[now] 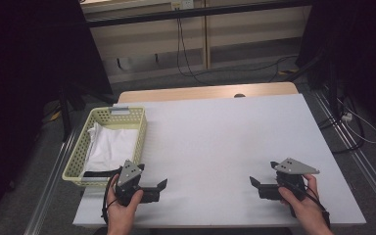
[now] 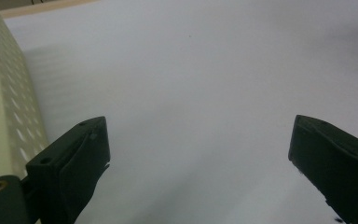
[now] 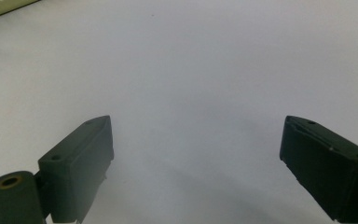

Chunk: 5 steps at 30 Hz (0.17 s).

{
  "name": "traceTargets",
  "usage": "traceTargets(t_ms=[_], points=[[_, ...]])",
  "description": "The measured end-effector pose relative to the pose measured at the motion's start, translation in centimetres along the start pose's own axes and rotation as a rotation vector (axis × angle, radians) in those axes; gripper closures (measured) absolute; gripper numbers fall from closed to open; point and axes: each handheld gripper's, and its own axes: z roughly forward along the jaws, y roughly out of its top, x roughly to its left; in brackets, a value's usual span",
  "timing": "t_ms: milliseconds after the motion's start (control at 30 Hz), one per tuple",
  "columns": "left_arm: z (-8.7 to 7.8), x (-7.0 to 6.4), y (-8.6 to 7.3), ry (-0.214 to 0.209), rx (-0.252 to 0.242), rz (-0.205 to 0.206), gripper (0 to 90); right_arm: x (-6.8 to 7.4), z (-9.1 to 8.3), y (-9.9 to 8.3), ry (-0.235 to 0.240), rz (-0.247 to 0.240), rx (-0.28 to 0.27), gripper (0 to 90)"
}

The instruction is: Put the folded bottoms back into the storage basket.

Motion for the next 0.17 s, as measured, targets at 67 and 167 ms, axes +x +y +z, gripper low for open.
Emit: traceTargets(t_ms=[67, 167], points=[[0.00, -0.06, 0.04, -0.005, -0.002, 0.000, 5.3, 0.06, 0.01, 0.01, 0.006, -0.001, 0.000, 8.8], [0.08, -0.16, 0.05, -0.013, 0.003, 0.009, 5.3, 0.11, 0.11, -0.03, 0.008, -0.008, 0.004, 8.6]])
